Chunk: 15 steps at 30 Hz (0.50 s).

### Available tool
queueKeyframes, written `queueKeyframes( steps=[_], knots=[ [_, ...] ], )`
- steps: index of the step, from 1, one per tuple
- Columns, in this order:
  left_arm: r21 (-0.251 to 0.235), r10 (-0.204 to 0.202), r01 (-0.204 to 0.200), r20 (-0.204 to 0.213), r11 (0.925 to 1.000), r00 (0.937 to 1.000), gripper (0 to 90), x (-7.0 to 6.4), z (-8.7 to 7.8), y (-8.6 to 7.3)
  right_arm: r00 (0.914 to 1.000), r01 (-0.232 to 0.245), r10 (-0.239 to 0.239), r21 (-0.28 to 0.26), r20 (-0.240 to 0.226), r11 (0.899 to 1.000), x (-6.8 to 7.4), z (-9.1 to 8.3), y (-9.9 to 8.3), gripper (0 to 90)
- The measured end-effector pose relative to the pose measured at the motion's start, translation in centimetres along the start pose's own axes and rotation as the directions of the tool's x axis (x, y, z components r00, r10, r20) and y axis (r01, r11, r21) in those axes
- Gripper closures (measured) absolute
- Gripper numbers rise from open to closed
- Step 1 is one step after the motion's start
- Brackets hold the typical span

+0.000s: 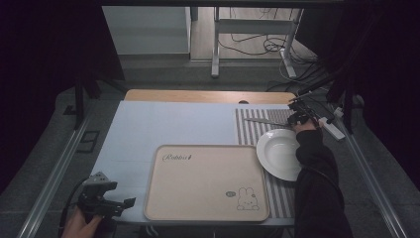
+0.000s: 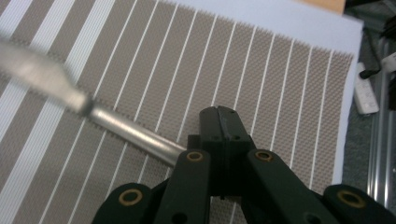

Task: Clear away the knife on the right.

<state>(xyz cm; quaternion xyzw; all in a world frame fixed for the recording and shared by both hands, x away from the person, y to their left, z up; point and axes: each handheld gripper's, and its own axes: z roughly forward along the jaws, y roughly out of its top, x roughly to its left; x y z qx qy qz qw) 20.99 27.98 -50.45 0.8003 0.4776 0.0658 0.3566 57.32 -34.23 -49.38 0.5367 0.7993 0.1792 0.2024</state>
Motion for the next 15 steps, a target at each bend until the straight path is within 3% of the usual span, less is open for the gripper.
queueKeyframes(
  steps=[7, 11, 14, 15],
  knots=[
    [0.003, 0.0, 0.0, -0.004, 1.0, 1.0, 2.6, -0.1, 0.1, 0.0, 0.9936, 0.012, -0.004, 0.073, -0.113, 0.997, -0.3, -1.6, -2.0, 90.0],
    [0.008, 0.003, -0.003, -0.007, 1.0, 1.0, 2.7, -0.1, 0.1, 0.1, 0.9925, 0.026, -0.014, 0.099, -0.121, 0.995, -0.4, -2.0, -2.2, 90.0],
    [0.006, 0.001, -0.001, -0.007, 1.0, 1.0, 2.7, -0.1, 0.1, 0.1, 0.995, 0.016, -0.01, 0.056, -0.1, 0.998, -0.6, -2.3, -2.0, 86.3],
    [0.007, 0.001, -0.001, -0.007, 1.0, 1.0, 2.7, -0.1, 0.1, 0.1, 0.9942, -0.006, 0.009, 0.028, -0.107, 1.0, -0.9, -2.5, -1.8, 76.1]
  ],
)
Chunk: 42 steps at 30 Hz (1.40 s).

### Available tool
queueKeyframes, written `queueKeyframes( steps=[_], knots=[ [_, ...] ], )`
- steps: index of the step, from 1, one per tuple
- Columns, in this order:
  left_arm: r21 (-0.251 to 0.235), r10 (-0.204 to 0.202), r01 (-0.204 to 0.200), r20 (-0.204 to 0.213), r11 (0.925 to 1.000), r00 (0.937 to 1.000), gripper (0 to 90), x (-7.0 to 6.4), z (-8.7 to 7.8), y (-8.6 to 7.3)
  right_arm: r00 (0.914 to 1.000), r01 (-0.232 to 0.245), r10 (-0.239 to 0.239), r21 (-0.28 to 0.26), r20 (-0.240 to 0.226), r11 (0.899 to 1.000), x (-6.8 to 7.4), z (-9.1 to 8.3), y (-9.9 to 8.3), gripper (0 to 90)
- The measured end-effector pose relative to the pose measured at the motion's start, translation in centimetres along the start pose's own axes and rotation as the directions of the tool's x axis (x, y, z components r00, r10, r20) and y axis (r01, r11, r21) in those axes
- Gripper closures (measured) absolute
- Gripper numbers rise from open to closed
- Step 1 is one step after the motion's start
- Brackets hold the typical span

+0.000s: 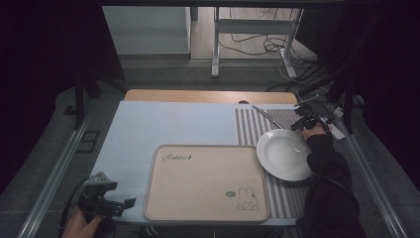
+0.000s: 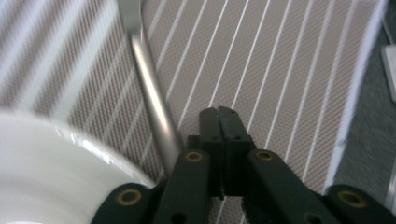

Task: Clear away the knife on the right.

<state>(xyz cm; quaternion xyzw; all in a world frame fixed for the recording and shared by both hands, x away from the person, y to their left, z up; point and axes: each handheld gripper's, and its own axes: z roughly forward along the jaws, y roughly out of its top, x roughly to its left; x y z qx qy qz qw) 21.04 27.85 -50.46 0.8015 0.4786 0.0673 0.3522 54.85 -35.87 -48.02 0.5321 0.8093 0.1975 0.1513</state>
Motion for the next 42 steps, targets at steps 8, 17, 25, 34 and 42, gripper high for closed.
queueKeyframes(
  steps=[8, 17, 25, 34, 42],
  knots=[
    [-0.001, 0.0, 0.0, -0.001, 1.0, 1.0, 2.7, 0.0, 0.0, 0.0, 0.999, -0.022, 0.023, -0.033, 0.037, 0.999, 0.4, 0.6, 1.9, 10.1],
    [-0.002, 0.0, 0.0, -0.001, 1.0, 1.0, 2.7, 0.0, 0.0, 0.0, 0.9999, -0.005, 0.004, 0.065, 0.012, 0.998, 1.0, 3.0, 2.4, 0.1],
    [0.003, 0.003, -0.003, -0.004, 1.0, 1.0, 2.8, 0.0, 0.0, 0.0, 0.9964, 0.082, -0.079, 0.117, -0.032, 0.99, 1.2, 2.4, 2.7, 52.5],
    [0.001, 0.003, -0.003, -0.004, 1.0, 1.0, 2.8, 0.0, 0.0, 0.0, 0.9864, 0.159, -0.149, 0.172, -0.068, 0.972, 1.4, 2.2, 3.2, 80.1],
    [0.005, 0.004, -0.004, -0.004, 1.0, 1.0, 2.8, 0.0, 0.0, 0.0, 0.9856, 0.164, -0.157, 0.129, -0.063, 0.978, 1.2, 1.9, 3.1, 80.5]
  ],
)
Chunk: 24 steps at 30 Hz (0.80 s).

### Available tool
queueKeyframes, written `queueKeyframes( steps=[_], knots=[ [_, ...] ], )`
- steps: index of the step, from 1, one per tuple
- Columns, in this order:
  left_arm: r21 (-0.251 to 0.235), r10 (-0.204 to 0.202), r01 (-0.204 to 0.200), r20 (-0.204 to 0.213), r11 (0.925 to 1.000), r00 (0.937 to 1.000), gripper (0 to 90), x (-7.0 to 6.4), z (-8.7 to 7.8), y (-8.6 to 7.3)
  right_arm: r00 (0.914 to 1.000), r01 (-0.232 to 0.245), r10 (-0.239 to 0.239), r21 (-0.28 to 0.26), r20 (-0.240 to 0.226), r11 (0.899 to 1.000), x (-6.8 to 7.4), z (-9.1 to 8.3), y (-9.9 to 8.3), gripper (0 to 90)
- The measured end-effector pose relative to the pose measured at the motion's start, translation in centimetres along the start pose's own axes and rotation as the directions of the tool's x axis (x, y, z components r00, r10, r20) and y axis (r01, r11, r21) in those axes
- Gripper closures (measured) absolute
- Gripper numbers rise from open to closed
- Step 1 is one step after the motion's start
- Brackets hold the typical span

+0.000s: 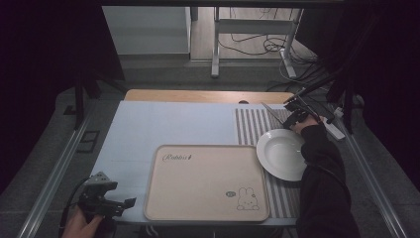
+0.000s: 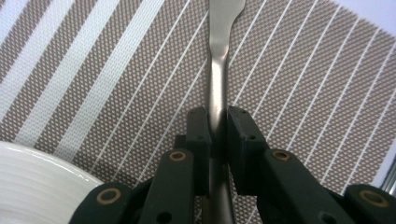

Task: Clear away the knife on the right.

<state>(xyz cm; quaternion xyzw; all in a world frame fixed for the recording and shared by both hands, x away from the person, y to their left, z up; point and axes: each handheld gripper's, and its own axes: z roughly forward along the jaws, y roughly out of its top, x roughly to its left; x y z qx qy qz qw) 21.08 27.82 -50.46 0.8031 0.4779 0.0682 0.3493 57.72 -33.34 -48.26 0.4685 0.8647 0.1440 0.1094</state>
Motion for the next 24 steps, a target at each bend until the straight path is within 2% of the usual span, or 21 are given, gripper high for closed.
queueKeyframes(
  steps=[8, 14, 18, 24],
  knots=[
    [0.0, -0.001, 0.001, 0.0, 1.0, 1.0, 2.8, 0.0, 0.0, 0.0, 0.9999, -0.015, 0.016, -0.066, 0.002, 0.998, -0.6, -1.2, 0.0, 80.6],
    [0.0, -0.002, 0.002, 0.0, 1.0, 1.0, 2.8, 0.0, 0.0, 0.0, 0.9991, -0.043, 0.042, -0.124, -0.01, 0.991, -1.1, -2.6, -0.2, 80.5],
    [0.0, -0.002, 0.002, 0.0, 1.0, 1.0, 2.8, 0.0, 0.0, 0.0, 0.999, -0.03, 0.024, -0.162, -0.036, 0.986, -0.4, -3.7, -0.4, 80.5],
    [0.0, -0.002, 0.002, -0.001, 1.0, 1.0, 2.8, 0.0, 0.0, 0.0, 0.9983, 0.0, -0.011, -0.186, -0.058, 0.983, 1.6, -4.5, -0.8, 80.4]
  ],
)
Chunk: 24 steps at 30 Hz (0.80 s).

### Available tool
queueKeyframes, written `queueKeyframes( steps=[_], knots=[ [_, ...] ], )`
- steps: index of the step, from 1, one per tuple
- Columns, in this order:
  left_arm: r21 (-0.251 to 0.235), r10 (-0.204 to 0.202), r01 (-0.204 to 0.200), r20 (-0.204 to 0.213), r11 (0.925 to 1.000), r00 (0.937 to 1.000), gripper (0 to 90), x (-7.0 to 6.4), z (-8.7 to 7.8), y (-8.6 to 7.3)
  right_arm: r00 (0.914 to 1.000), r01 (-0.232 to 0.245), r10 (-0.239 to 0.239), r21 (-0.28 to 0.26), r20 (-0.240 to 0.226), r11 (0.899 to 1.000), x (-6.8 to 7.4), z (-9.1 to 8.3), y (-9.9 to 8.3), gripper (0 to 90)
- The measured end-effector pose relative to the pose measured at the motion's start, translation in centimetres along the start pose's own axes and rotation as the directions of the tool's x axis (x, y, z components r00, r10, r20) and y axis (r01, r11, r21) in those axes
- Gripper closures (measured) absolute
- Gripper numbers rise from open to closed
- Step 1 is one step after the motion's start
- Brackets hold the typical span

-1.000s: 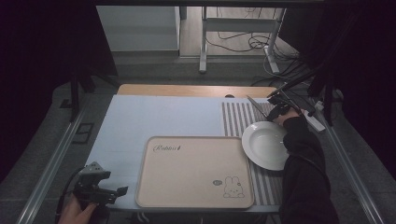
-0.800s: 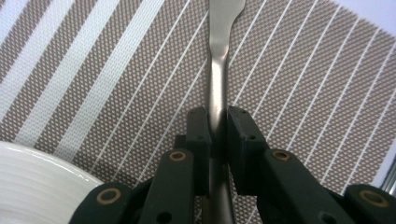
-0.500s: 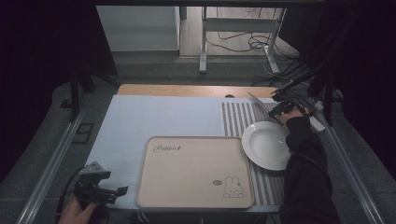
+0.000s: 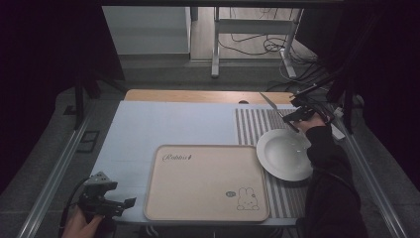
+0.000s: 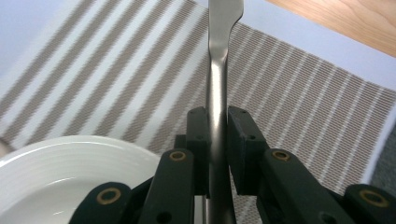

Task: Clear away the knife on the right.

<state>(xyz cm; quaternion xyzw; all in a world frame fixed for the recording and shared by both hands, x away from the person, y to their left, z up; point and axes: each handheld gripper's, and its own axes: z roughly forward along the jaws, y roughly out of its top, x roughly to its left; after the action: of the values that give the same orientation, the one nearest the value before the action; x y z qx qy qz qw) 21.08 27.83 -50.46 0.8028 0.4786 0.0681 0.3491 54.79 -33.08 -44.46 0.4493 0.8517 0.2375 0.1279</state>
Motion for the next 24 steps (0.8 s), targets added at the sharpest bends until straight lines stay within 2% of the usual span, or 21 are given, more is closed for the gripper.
queueKeyframes(
  steps=[12, 24],
  knots=[
    [-0.001, 0.001, -0.001, -0.002, 1.0, 1.0, 2.8, 0.0, 0.1, 0.0, 0.9963, 0.077, -0.078, -0.016, -0.037, 0.997, 4.1, -0.9, -0.8, 80.4],
    [0.004, 0.001, -0.001, -0.005, 1.0, 1.0, 2.8, -0.1, 0.1, 0.0, 0.9829, 0.166, -0.167, -0.017, -0.077, 0.986, 8.7, -1.1, -1.7, 80.4]
  ],
)
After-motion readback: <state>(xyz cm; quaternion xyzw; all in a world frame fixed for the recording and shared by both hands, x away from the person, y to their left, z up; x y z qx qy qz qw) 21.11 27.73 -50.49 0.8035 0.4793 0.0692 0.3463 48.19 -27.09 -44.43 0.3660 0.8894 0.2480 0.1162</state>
